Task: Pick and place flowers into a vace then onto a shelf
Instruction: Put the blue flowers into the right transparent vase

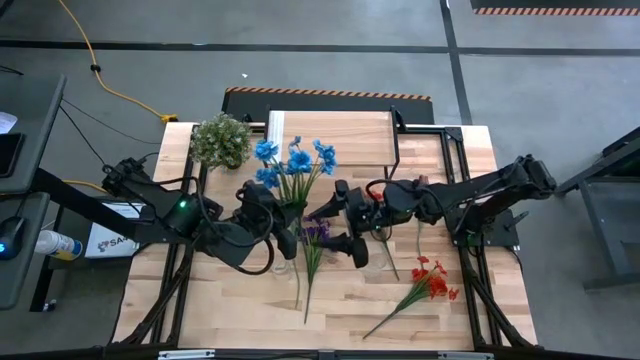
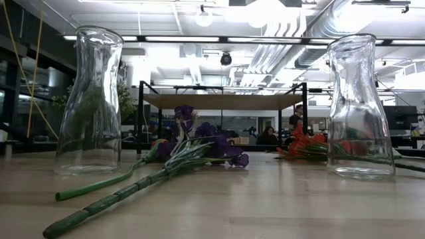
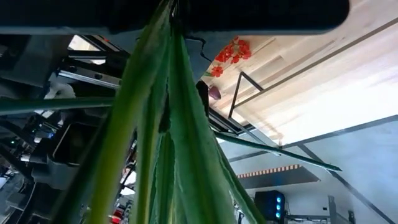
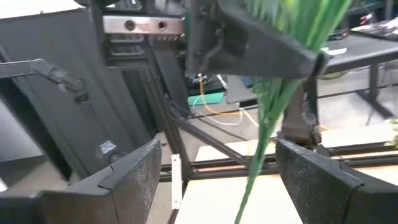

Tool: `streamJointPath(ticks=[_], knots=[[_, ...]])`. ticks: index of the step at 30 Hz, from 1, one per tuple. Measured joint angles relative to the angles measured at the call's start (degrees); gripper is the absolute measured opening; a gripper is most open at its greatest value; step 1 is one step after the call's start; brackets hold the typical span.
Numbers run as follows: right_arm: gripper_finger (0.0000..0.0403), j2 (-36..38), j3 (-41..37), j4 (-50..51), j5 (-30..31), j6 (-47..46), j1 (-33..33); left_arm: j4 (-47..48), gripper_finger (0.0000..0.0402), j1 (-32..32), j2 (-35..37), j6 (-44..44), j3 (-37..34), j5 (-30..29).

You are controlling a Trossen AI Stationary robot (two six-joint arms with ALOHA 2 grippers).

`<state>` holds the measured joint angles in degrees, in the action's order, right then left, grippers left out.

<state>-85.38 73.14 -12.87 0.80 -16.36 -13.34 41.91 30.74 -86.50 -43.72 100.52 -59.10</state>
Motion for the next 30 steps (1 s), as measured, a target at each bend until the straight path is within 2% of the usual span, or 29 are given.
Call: streamJointPath(ticks=[8, 16, 30], knots=[[0.0303, 0.0, 0.0, -0.8, 5.9, 2.5, 0.0, -1.6, 0.0039, 0.0, 0.0, 0.5, 0.0, 0.0], [0.0303, 0.0, 0.0, -2.2, 8.2, 4.0, 0.2, -2.1, 0.0039, 0.0, 0.0, 0.5, 0.0, 0.5], [0.0303, 0.0, 0.0, -4.0, 6.5, 3.0, 1.8, -3.9, 0.0039, 0.0, 0.0, 0.5, 0.0, 1.7]])
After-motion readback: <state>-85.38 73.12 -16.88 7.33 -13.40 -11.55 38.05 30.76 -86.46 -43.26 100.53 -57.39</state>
